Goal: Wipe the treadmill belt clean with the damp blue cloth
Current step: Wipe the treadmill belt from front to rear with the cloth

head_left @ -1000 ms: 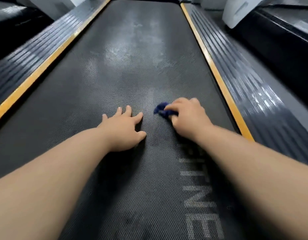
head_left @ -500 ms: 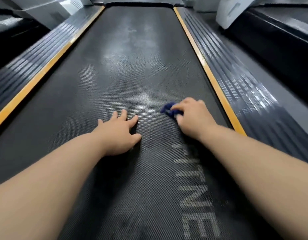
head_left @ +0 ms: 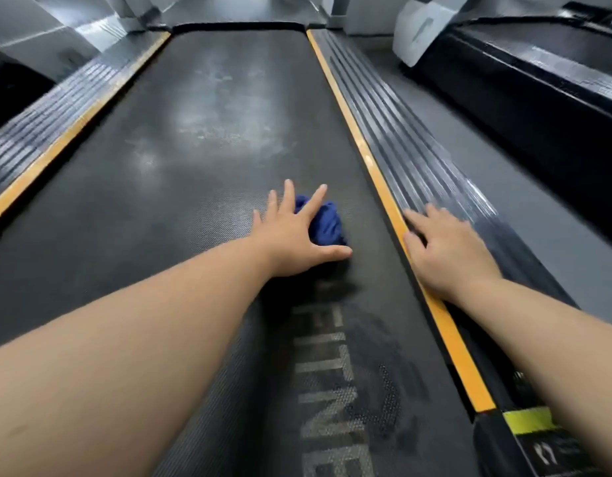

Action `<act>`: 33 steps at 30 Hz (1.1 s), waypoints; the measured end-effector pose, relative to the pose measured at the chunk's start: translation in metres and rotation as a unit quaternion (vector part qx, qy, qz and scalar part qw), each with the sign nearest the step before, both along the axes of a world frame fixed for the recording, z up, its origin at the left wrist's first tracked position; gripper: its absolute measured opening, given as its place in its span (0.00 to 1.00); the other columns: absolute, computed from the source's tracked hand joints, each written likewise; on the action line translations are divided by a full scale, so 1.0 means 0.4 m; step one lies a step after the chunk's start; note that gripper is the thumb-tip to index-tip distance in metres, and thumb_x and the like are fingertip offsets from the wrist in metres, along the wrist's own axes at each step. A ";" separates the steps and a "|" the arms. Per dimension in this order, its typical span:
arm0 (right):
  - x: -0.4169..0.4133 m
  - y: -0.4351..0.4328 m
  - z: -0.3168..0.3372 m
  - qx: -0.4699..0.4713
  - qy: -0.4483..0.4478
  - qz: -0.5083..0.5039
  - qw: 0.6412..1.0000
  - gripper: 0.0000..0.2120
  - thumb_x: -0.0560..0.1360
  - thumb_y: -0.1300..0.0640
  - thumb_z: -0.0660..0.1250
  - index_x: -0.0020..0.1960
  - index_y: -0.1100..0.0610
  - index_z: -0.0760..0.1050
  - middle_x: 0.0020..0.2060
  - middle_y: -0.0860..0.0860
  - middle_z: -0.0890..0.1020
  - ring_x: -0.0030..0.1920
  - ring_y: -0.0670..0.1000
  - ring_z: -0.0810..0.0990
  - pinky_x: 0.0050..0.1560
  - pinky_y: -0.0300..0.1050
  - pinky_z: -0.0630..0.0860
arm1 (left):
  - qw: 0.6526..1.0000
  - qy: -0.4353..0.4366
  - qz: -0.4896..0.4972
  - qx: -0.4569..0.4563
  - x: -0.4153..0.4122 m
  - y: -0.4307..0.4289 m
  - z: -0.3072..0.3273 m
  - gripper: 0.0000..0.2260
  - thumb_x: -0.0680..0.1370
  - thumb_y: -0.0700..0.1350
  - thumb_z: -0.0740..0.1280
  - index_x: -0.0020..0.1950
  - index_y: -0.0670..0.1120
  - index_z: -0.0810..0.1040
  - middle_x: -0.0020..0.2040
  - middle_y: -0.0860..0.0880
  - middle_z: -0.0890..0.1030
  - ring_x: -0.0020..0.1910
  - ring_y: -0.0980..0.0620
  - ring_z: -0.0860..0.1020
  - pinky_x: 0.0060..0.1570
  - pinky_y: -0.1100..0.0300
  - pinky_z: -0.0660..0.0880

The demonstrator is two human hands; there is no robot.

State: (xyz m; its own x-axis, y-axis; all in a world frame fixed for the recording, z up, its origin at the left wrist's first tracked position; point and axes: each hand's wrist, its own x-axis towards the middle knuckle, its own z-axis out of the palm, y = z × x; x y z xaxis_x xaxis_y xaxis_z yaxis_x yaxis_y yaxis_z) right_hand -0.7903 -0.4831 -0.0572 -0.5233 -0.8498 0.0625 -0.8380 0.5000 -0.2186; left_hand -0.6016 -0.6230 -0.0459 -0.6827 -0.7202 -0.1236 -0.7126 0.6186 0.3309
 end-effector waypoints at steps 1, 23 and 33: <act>0.002 -0.002 -0.004 -0.005 -0.002 0.004 1.000 0.23 0.80 0.48 0.52 0.75 0.49 0.60 0.75 0.54 0.60 0.75 0.55 0.57 0.74 0.56 0.52 | 1.000 0.004 -0.011 -0.009 -0.024 -0.006 -0.010 0.45 0.66 0.73 0.63 0.75 0.65 0.43 0.78 0.47 0.39 0.76 0.42 0.40 0.72 0.42 0.44; -0.010 -0.007 -0.010 -0.029 -0.013 0.012 0.999 0.22 0.81 0.51 0.48 0.74 0.47 0.61 0.75 0.53 0.60 0.76 0.53 0.54 0.75 0.54 0.50 | 0.987 0.113 -0.088 -0.068 -0.104 0.044 -0.084 0.24 0.77 0.62 0.57 0.67 0.49 0.70 0.69 0.48 0.69 0.71 0.50 0.63 0.67 0.63 0.58; -0.002 0.006 0.014 -0.032 -0.055 0.015 0.998 0.21 0.82 0.54 0.48 0.74 0.50 0.62 0.76 0.52 0.59 0.76 0.52 0.53 0.76 0.51 0.47 | 0.974 0.040 -0.105 -0.197 -0.145 -0.054 -0.079 0.21 0.77 0.62 0.55 0.66 0.54 0.67 0.57 0.44 0.78 0.56 0.40 0.74 0.57 0.47 0.73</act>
